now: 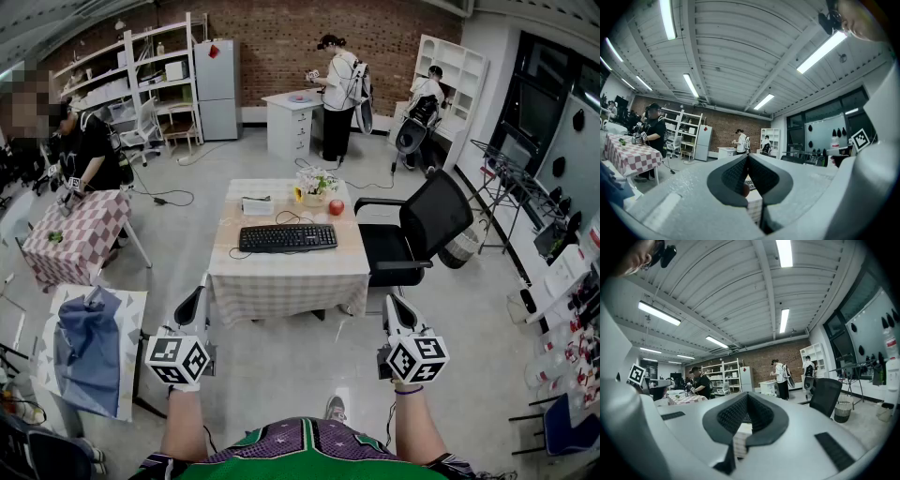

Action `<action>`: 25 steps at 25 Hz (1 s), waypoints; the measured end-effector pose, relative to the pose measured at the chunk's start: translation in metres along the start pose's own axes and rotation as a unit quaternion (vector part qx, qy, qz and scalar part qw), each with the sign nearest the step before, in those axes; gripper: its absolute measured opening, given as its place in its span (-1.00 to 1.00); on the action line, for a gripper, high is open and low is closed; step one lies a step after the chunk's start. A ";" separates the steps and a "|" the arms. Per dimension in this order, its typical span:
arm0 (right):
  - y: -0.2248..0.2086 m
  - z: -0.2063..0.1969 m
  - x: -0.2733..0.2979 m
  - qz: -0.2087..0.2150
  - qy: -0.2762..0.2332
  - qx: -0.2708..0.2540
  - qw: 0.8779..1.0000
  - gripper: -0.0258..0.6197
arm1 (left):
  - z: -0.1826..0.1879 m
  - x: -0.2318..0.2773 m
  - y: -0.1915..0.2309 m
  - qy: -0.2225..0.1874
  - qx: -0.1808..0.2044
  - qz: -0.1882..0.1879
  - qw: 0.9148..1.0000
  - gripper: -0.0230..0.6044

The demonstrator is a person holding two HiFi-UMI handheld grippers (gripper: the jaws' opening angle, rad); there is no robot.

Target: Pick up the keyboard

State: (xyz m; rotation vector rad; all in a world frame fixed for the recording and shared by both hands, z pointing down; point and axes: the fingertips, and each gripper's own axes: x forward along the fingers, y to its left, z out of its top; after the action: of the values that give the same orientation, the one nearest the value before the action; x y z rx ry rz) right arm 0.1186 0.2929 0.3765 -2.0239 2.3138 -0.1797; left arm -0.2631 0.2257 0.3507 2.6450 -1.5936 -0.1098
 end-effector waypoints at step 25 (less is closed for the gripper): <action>-0.041 -0.003 0.046 0.002 0.007 -0.007 1.000 -0.92 | -0.017 0.056 0.006 -0.013 -0.032 0.001 0.999 -0.87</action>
State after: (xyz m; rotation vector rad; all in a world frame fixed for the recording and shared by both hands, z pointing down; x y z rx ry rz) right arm 0.1526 0.2419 0.3860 -2.0311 2.3330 -0.1778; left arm -0.2413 0.1737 0.3665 2.6045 -1.5745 -0.1930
